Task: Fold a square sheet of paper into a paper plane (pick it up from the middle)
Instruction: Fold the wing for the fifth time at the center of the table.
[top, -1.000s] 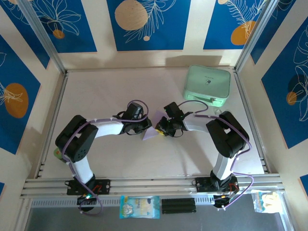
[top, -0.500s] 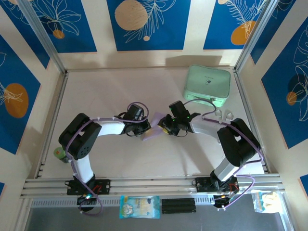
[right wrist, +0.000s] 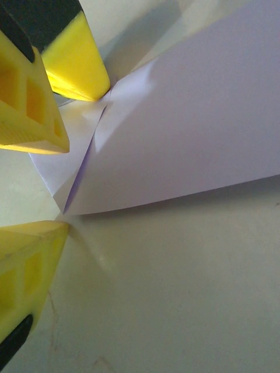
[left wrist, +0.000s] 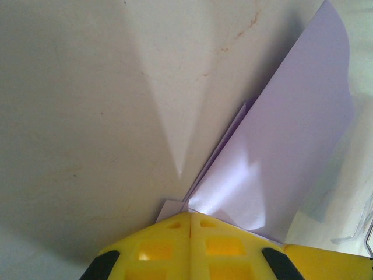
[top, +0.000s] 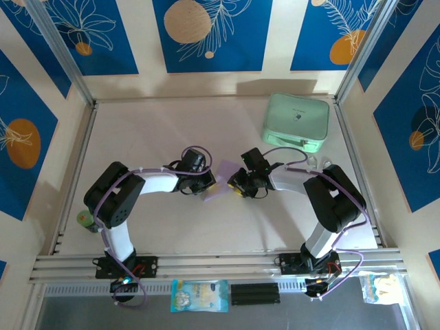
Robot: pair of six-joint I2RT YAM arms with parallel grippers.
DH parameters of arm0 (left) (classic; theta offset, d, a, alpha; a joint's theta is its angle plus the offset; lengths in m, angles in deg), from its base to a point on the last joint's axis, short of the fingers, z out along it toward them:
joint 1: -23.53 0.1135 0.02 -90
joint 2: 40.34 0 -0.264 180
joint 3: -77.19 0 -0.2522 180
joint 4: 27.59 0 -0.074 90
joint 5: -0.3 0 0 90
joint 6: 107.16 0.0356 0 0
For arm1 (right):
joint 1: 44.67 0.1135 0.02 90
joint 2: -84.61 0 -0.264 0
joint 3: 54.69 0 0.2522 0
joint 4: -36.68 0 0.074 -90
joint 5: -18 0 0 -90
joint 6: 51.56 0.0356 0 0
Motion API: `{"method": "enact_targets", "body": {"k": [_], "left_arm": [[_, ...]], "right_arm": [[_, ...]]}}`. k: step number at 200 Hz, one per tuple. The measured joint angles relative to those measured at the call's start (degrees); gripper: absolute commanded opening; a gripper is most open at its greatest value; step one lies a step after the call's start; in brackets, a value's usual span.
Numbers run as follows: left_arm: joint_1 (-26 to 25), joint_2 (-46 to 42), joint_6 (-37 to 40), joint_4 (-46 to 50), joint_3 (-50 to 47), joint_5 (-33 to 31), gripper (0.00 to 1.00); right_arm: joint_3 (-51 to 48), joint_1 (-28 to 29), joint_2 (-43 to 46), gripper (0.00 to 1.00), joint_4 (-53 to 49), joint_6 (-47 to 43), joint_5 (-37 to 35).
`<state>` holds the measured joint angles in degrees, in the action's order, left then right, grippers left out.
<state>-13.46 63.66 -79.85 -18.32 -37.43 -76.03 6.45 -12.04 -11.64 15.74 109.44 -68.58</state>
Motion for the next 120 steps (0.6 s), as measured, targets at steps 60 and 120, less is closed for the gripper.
{"method": "enact_targets", "body": {"k": [60, 120], "left_arm": [[0.0, 0.0, 0.0, -0.02, 0.0, 0.0, 0.03], [0.0, 0.0, -0.02, -0.02, 0.0, 0.0, 0.03]], "right_arm": [[-0.55, -0.57, -0.79, 0.34, 5.38, -0.31, 1.31], [-4.26, -0.76, -0.11, 0.32, 12.76, -0.7, 1.44]]}}
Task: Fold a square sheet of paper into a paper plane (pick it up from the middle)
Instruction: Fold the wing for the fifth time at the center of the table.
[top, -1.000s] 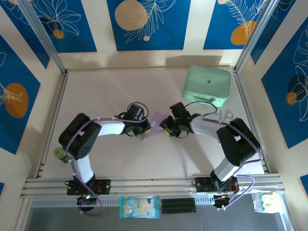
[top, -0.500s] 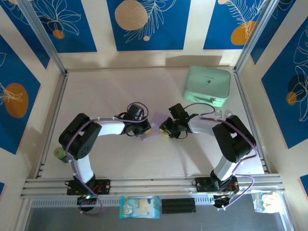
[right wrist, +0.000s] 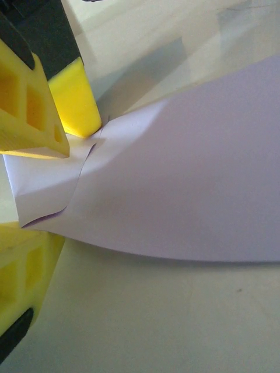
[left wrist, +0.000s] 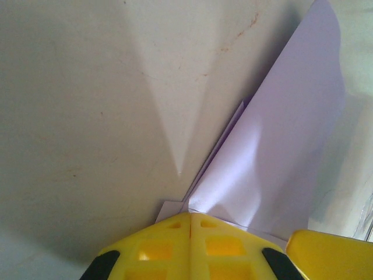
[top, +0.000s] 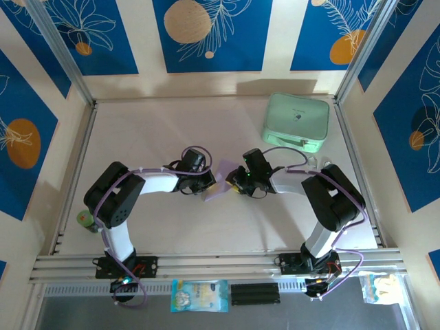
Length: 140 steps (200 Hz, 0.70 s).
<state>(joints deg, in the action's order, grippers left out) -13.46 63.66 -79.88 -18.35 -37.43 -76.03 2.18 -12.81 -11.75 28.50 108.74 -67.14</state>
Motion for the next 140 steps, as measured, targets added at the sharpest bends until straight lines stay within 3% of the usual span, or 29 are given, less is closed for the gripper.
{"method": "enact_targets", "body": {"k": [51, 109, 140], "left_arm": [[0.0, 0.0, 0.02, 0.0, 0.0, 0.02, 0.04], [0.0, -0.31, 0.72, 0.33, 0.0, -0.02, 0.12], [0.0, -3.56, 6.12, 0.68, -0.33, -0.33, 0.3]], "right_arm": [[-1.66, 0.0, 1.29, 0.24, 1.66, -0.39, 0.04], [-1.46, -0.02, 1.29, 0.05, 2.32, -0.96, 0.02], [-1.44, -0.02, 2.73, 0.02, 0.96, -1.03, -0.94]]}}
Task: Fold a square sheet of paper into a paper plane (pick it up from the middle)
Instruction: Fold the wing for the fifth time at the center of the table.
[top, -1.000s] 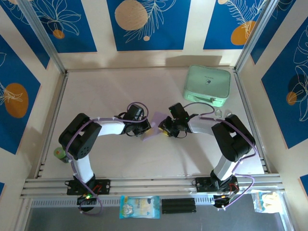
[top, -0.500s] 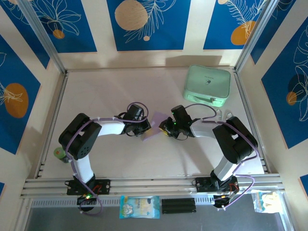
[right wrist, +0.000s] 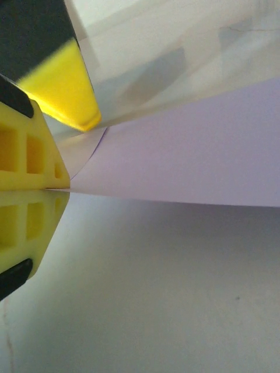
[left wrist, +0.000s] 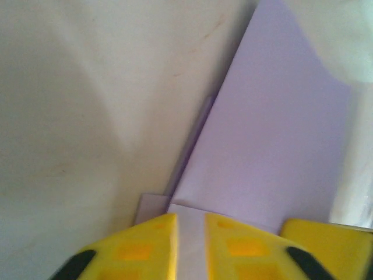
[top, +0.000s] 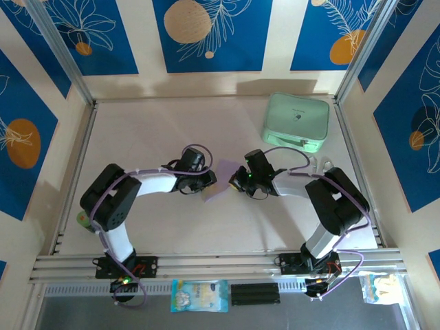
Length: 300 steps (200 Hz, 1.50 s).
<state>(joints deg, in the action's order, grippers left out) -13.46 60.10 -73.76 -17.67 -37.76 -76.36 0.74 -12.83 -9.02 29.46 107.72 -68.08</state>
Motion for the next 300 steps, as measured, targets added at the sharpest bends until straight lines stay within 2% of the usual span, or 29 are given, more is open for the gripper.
{"method": "enact_targets", "body": {"k": [36, 68, 111, 153, 216, 300], "left_arm": [[-0.07, -8.15, 12.35, -3.87, -3.74, -0.96, 0.41], [-1.44, -10.43, 25.0, -8.79, -7.82, -1.25, 0.51], [-5.44, -10.43, 40.15, -13.49, -11.89, -1.49, 0.51], [-8.24, -7.78, 50.64, -16.35, -11.78, -2.1, 0.5], [-9.84, -3.19, 58.38, -18.18, -11.04, -5.49, 0.43], [-10.05, -2.73, 60.15, -20.9, -11.04, -8.13, 0.24]], "right_arm": [[0.2, 0.0, 3.93, 0.02, -2.89, 0.37, -2.16], [1.95, -0.2, 4.72, 0.02, -6.82, 1.68, -3.17], [5.66, -0.92, 4.7, 0.01, -12.13, 3.76, -3.56], [6.67, -1.22, 4.59, 0.02, -14.47, 5.18, -3.52], [7.89, -1.51, 3.67, 0.02, -15.85, 6.23, -2.1], [7.89, -1.77, 3.39, 0.06, -16.5, 6.51, -0.9]]}}
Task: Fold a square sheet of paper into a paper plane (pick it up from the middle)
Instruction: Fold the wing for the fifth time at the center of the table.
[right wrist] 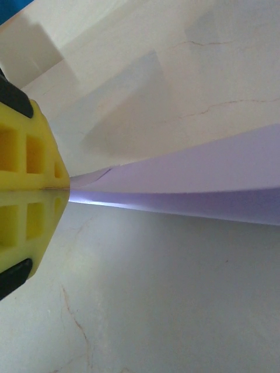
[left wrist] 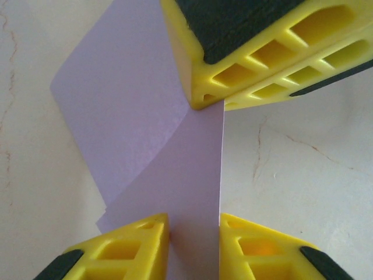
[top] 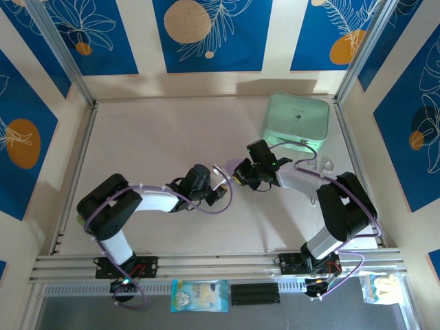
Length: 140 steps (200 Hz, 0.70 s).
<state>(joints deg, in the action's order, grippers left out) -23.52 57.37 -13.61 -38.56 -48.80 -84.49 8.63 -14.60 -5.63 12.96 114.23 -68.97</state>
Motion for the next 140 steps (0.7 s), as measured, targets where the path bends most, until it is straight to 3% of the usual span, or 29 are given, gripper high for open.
{"method": "enact_targets", "body": {"k": [26, 74, 140], "left_arm": [[-0.02, 0.42, -0.02, -0.15, 0.0, 0.02, 0.21], [-0.02, 1.6, -0.2, -0.39, -0.02, 0.26, 0.16], [-0.02, 1.92, -2.25, -3.26, -1.6, 2.05, 0.15]], "right_arm": [[0.02, -0.09, -0.24, 0.13, -0.17, 0.48, 0.22], [0.26, -0.13, -0.55, 0.38, -2.27, 0.76, 0.17], [0.31, -2.01, 0.11, 0.5, -5.09, -1.29, 0.13]]}}
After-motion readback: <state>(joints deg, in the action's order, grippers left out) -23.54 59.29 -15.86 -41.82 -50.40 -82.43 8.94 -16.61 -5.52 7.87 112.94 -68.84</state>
